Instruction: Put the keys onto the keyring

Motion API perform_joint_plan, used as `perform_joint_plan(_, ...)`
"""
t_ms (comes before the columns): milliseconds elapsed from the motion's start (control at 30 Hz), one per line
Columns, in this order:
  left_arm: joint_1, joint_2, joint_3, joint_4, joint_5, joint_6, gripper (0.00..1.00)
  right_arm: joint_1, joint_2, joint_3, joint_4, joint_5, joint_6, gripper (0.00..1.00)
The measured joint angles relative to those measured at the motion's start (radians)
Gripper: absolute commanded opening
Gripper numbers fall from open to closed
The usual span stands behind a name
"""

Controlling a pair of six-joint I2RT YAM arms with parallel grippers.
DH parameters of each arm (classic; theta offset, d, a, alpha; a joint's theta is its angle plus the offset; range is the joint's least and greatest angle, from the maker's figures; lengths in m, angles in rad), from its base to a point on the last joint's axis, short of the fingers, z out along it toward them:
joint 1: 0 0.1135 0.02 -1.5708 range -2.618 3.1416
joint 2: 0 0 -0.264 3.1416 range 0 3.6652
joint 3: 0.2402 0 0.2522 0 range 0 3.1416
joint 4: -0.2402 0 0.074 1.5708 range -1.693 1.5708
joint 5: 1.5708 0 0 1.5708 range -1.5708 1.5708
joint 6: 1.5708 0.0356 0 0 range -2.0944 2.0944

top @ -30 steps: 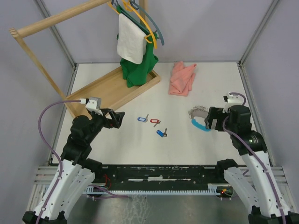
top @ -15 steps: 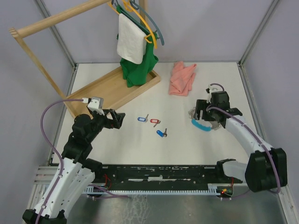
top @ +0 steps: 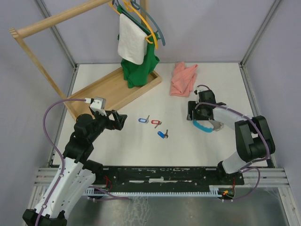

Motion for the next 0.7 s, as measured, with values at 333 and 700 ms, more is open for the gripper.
perform_joint_plan(333,0.000,0.000,0.000,0.000,0.003,0.000,0.98,0.092,0.060,0.019,0.038,0.012,0.024,0.68)
perform_joint_plan(700,-0.006,0.000,0.000,0.000,0.004,0.000,0.98,0.232,0.093,0.163,-0.061,-0.060,0.076,0.78)
